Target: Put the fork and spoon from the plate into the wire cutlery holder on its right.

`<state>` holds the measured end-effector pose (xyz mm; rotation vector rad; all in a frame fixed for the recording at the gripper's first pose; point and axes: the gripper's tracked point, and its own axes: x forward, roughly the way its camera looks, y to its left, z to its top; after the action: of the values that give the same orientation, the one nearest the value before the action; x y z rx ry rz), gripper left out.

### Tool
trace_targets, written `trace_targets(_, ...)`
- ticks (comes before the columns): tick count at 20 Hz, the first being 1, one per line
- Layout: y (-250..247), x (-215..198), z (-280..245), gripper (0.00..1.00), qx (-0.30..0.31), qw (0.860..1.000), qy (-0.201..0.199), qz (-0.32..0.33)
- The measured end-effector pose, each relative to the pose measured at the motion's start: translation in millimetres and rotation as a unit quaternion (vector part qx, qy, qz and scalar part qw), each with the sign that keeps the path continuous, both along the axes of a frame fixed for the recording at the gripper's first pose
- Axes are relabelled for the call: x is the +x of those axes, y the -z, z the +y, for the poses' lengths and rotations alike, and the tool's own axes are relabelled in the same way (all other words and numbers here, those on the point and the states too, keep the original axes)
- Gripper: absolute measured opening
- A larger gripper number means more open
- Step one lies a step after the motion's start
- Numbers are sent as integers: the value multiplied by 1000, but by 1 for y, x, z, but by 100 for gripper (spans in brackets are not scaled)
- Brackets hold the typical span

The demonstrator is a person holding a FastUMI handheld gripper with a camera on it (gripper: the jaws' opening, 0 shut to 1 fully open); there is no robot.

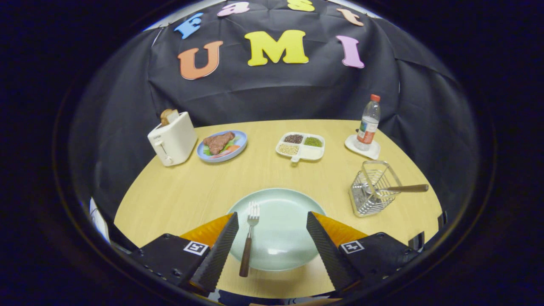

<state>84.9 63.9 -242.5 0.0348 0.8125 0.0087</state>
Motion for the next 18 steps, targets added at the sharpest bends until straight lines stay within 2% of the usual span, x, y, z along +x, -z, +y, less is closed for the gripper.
trace_targets(13,87,-10,20,96,-9,996,3,87)
trace_targets(17,100,-12,23,81,-13,995,-1,102)
trace_targets(18,101,-12,22,80,-14,994,0,105)
